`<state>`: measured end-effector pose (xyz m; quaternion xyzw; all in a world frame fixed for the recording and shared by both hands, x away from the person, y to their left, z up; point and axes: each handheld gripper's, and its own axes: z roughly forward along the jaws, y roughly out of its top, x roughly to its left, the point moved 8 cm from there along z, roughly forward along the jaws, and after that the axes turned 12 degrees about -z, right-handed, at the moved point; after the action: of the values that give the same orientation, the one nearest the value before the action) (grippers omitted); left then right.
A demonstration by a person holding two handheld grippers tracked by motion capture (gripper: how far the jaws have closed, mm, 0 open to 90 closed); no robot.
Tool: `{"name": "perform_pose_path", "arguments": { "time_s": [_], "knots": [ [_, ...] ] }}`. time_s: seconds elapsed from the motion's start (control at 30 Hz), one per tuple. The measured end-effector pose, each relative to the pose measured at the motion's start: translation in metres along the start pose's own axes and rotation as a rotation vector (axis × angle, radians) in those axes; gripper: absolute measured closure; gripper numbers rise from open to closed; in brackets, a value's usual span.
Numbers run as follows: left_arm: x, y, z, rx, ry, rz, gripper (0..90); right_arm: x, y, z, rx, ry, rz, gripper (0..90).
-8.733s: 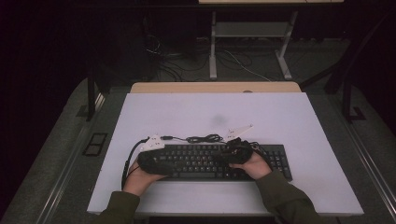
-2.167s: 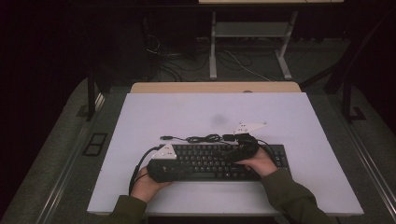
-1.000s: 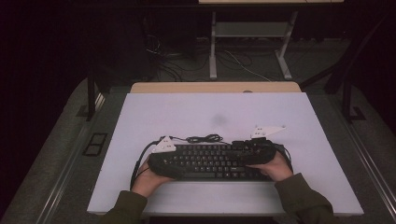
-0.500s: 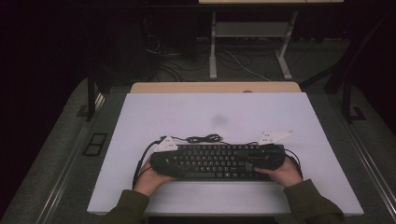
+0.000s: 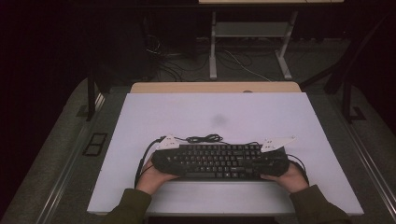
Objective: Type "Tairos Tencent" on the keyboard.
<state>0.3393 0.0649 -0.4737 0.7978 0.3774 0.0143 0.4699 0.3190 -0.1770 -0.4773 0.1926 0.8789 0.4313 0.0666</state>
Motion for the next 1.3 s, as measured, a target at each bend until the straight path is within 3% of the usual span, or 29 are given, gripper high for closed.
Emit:
{"name": "perform_pose_path", "arguments": {
  "time_s": [0.23, 0.5, 0.63, 0.9, 1.03, 1.13, 1.3],
  "knots": [
    [0.001, 0.002, 0.001, -0.007, 0.002, -0.008, 18.4, 0.002, -0.006, 0.012, 0.052, 0.008, -0.021, 89.4],
    [0.000, 0.003, 0.000, -0.006, 0.003, -0.003, 22.4, 0.005, -0.005, 0.019, 0.075, 0.005, -0.052, 89.5],
    [0.001, 0.005, 0.000, -0.008, 0.004, 0.006, 33.6, 0.006, -0.004, 0.021, 0.076, 0.009, -0.057, 89.5],
    [0.007, 0.007, 0.003, 0.012, 0.016, 0.013, 70.7, 0.006, -0.004, 0.021, 0.077, 0.014, -0.057, 89.5],
    [0.011, 0.006, 0.005, 0.027, 0.025, 0.016, 84.4, 0.006, -0.004, 0.021, 0.078, 0.016, -0.057, 89.5],
    [0.012, 0.006, 0.006, 0.041, 0.026, 0.022, 89.1, 0.006, -0.004, 0.021, 0.077, 0.015, -0.058, 89.5],
    [0.011, 0.006, 0.013, 0.062, 0.025, 0.024, 89.2, 0.006, -0.004, 0.021, 0.078, 0.014, -0.059, 89.5]
  ]
}}
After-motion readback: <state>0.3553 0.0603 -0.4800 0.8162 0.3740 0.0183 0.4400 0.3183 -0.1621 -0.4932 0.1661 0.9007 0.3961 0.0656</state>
